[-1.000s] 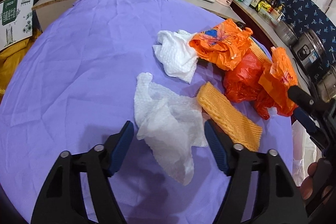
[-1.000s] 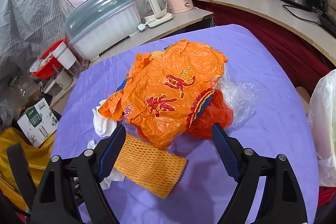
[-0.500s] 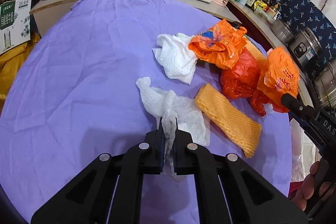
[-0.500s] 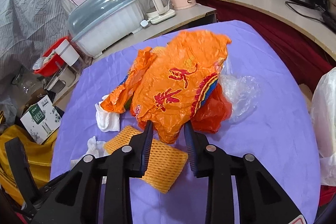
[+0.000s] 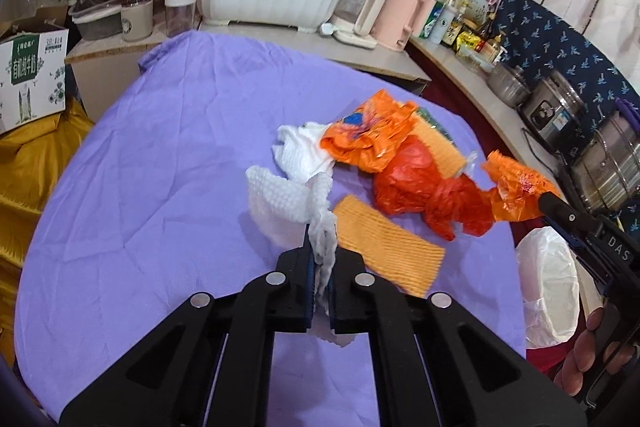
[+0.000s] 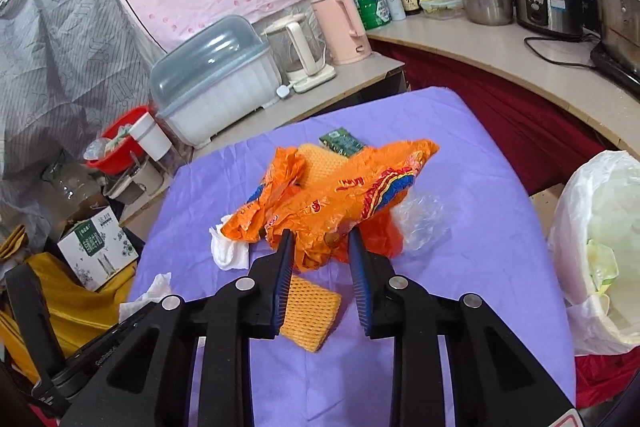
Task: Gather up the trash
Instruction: 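Grasp a white tissue with the left tool while the right tool grasps the orange plastic bag, then carry the tissue and orange bag over the white bin and open both tools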
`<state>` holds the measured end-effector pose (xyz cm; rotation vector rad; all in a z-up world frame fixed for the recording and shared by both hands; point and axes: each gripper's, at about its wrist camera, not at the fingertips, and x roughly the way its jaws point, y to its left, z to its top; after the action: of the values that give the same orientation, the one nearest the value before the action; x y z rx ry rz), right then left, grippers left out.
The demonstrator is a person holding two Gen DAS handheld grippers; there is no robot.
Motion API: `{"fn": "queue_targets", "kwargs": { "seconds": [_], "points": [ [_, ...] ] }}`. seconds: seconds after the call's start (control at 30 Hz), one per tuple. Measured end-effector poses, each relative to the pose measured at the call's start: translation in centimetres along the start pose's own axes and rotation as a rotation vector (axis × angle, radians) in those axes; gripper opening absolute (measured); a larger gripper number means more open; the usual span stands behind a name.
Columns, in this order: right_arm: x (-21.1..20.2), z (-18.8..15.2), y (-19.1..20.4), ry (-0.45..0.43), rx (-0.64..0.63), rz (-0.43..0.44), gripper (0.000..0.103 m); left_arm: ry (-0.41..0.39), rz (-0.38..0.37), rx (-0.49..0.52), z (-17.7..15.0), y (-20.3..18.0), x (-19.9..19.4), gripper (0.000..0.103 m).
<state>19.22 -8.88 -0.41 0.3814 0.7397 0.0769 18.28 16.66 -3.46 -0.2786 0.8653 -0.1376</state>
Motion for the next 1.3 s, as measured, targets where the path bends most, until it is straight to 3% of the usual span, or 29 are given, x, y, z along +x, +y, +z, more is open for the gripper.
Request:
{"fn": "queue_targets", "kwargs": {
  "seconds": [0.2, 0.23, 0.63, 0.93, 1.3],
  "points": [
    [-2.6, 0.2, -1.6, -0.039, 0.010, -0.016, 0.023, -0.036, -0.034, 0.033, 0.3, -2.0, -2.2, 0.004],
    [-2.9, 0.2, -1.9, -0.042, 0.013, -0.018, 0.016, -0.039, -0.039, 0.039, 0.4, -2.3, -2.4, 0.004],
    [-4.8, -1.6, -6.7, -0.035, 0.068, -0.071, 0.016, -0.044, -0.110, 0.137, -0.5, -8.4, -3.6, 0.004],
    [-7.6, -1.7, -11.7, -0.079, 0.136, -0.118, 0.016, -0.031, -0.201, 0.243, -1.2, -15.5, -3.6, 0.004],
    [-10.5, -1.6, -21.0, -0.120, 0.254, -0.230, 0.016, 0.007, -0.336, 0.382, -2.2, -26.1, -2.7, 0.004]
  ]
}}
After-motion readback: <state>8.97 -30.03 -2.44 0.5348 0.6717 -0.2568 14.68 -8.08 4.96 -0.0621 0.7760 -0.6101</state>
